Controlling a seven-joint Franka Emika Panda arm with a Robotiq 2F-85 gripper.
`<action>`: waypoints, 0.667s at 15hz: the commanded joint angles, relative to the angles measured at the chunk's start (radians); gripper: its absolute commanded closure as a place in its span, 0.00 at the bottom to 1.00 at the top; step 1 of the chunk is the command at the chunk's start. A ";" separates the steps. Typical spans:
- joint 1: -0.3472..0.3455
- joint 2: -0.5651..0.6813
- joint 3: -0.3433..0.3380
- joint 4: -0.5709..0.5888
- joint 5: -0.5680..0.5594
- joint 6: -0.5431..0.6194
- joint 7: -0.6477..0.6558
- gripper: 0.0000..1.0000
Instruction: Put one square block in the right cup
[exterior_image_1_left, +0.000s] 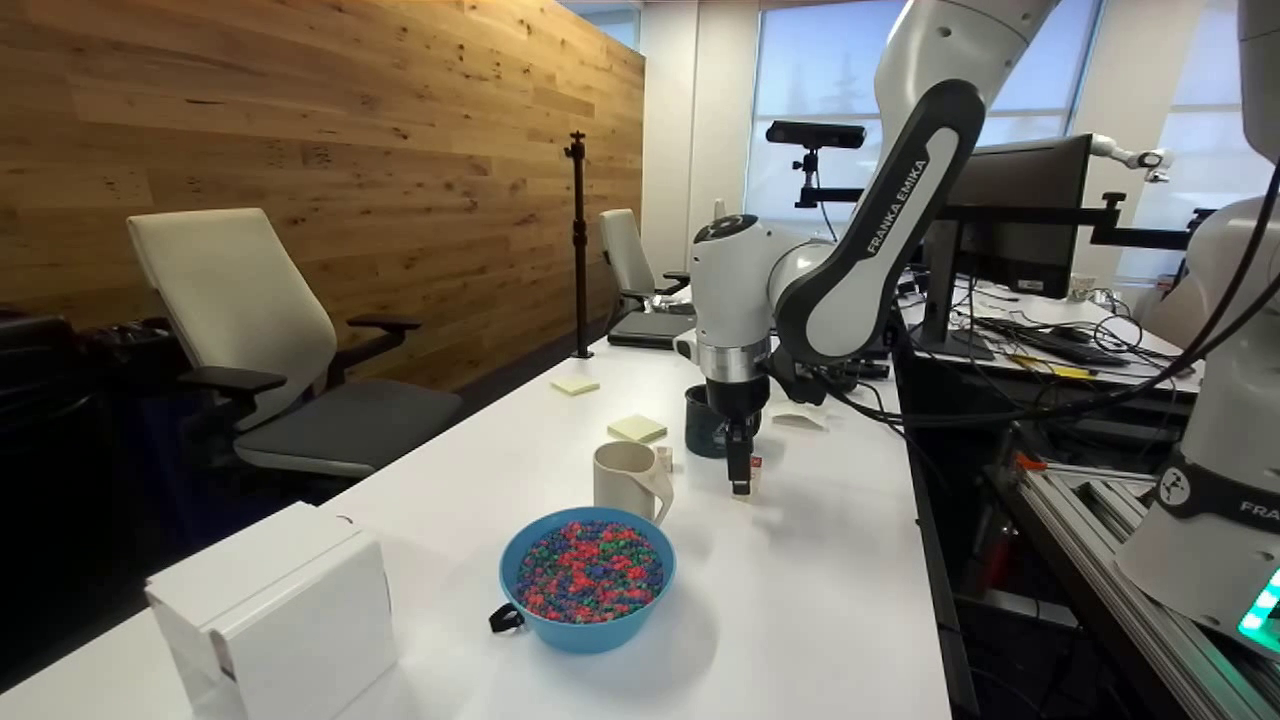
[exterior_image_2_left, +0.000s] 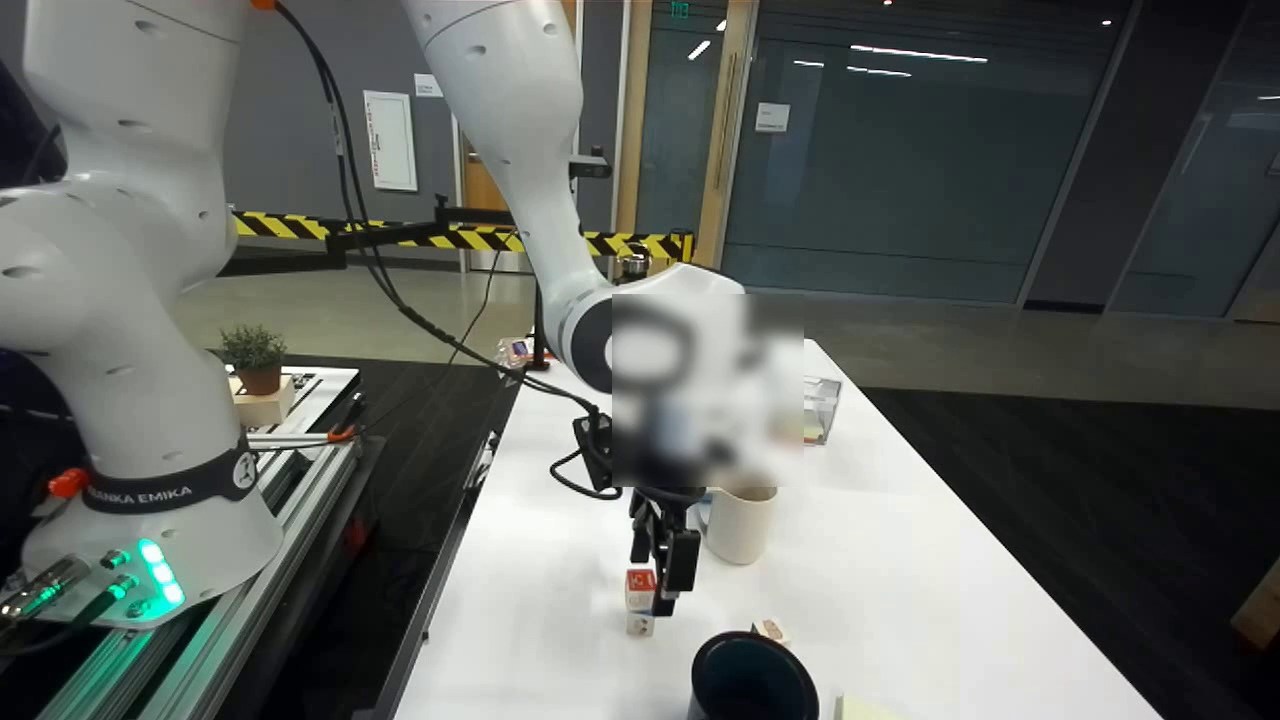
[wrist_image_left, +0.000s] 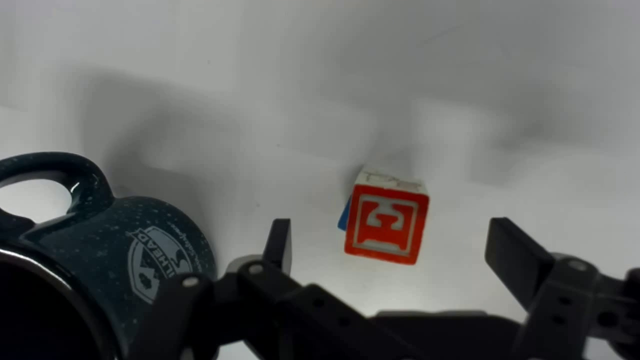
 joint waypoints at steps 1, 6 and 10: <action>0.017 -0.019 -0.010 -0.019 -0.024 -0.009 0.038 0.00; 0.019 -0.028 -0.014 -0.028 -0.026 -0.014 0.050 0.00; 0.017 -0.042 -0.018 -0.050 -0.026 -0.010 0.056 0.00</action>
